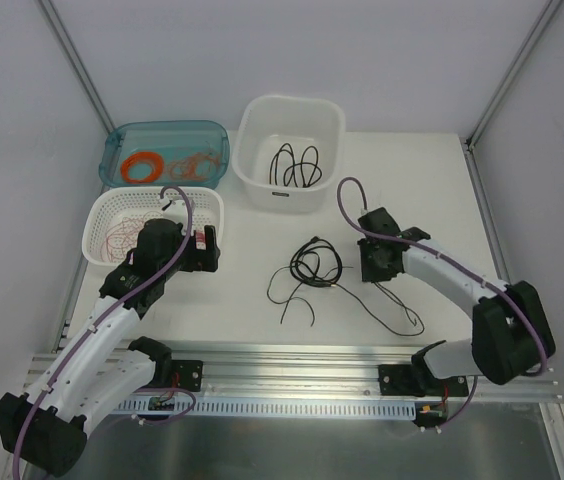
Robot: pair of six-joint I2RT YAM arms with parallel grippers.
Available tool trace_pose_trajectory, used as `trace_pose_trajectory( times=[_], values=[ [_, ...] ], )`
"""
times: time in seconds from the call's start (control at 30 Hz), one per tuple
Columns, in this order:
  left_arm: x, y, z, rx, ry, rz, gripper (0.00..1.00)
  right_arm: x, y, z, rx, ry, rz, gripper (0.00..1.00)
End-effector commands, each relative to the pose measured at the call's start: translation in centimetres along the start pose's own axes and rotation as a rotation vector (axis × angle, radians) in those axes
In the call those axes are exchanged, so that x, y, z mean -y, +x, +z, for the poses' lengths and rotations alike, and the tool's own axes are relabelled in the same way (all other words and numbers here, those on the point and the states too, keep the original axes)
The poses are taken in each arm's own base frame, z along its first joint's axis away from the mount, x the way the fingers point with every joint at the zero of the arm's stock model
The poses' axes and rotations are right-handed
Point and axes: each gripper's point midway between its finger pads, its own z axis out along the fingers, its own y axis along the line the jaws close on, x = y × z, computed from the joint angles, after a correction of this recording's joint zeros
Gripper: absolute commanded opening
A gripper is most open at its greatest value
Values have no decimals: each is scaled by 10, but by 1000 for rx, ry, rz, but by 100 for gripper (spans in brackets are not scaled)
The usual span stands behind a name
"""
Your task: Untangle the cables
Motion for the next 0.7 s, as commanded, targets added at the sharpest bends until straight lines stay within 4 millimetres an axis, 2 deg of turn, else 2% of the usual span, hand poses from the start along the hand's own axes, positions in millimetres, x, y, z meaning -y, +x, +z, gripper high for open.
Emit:
trace_pose_trajectory(
  times=[0.0,0.03,0.17,0.37,0.67],
  values=[
    [0,-4,1,21,1,23,99,-23,16,7,-139,-99,7,28],
    [0,-4,1,21,-1,20,99,-31,22,9,-169,-138,7,31],
    [1,-4,1,19,4,22,99,-37,35,16,-226,-145,-45,50],
    [2,-3,2,12,7,22,99,-48,50,20,-261,-108,-153,52],
    [1,-3,2,14,2,25,99,-31,62,33,-282,38,-194,51]
  ],
)
